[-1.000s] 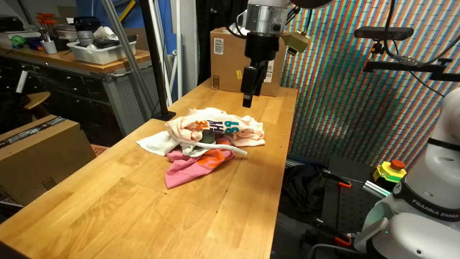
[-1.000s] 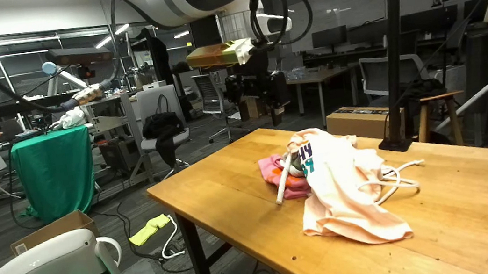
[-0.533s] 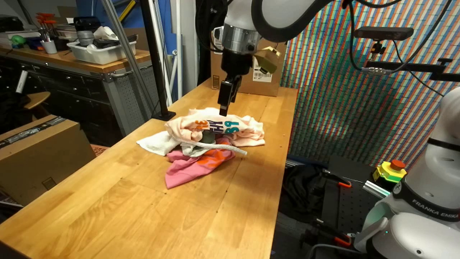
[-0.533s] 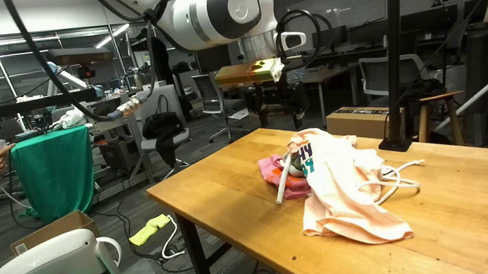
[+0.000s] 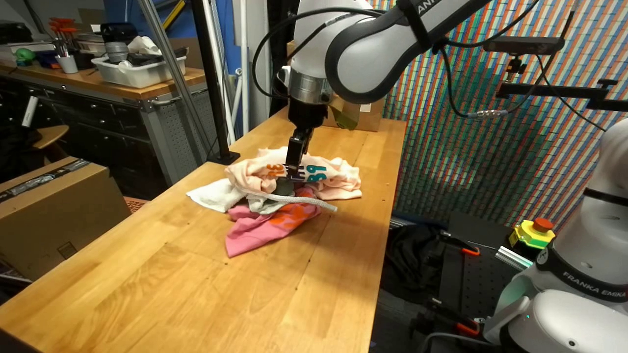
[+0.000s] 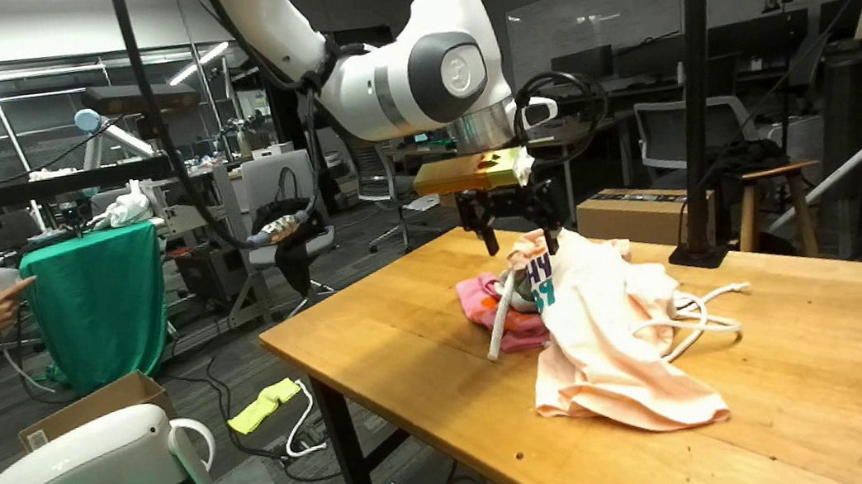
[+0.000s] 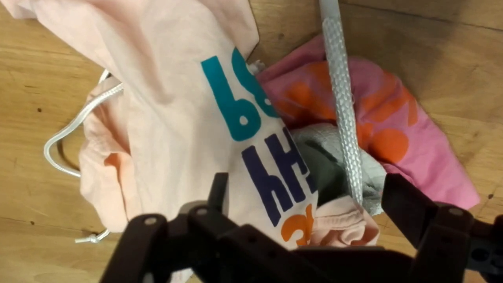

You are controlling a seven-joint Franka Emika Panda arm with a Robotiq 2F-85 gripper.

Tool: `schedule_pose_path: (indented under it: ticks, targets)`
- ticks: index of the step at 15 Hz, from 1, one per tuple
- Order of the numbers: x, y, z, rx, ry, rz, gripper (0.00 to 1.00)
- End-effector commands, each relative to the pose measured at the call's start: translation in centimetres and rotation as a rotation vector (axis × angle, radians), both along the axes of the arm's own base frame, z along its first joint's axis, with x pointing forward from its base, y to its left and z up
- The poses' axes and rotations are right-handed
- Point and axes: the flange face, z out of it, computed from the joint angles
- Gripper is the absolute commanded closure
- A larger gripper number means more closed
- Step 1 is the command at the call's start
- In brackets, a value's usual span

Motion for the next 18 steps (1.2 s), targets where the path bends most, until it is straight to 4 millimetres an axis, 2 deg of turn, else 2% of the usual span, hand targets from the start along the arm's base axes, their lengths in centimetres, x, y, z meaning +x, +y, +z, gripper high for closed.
schedule_pose_path:
  ticks: [1,7,15,16,18]
  targets:
    - [1.5,0.1,-1.3,-0.036,-0.04,0.002,0.0]
    - [2.7,-0.8,-3.0,-0.097,-0.094,-0.019,0.0]
    - [3.8,-2.1,-4.1,-0.156,-0.155,-0.078,0.0]
    - [3.8,-2.2,-4.2,-0.162,-0.155,-0.08,0.25]
    - [3.8,-2.2,-4.4,-0.172,-0.152,-0.082,0.34]
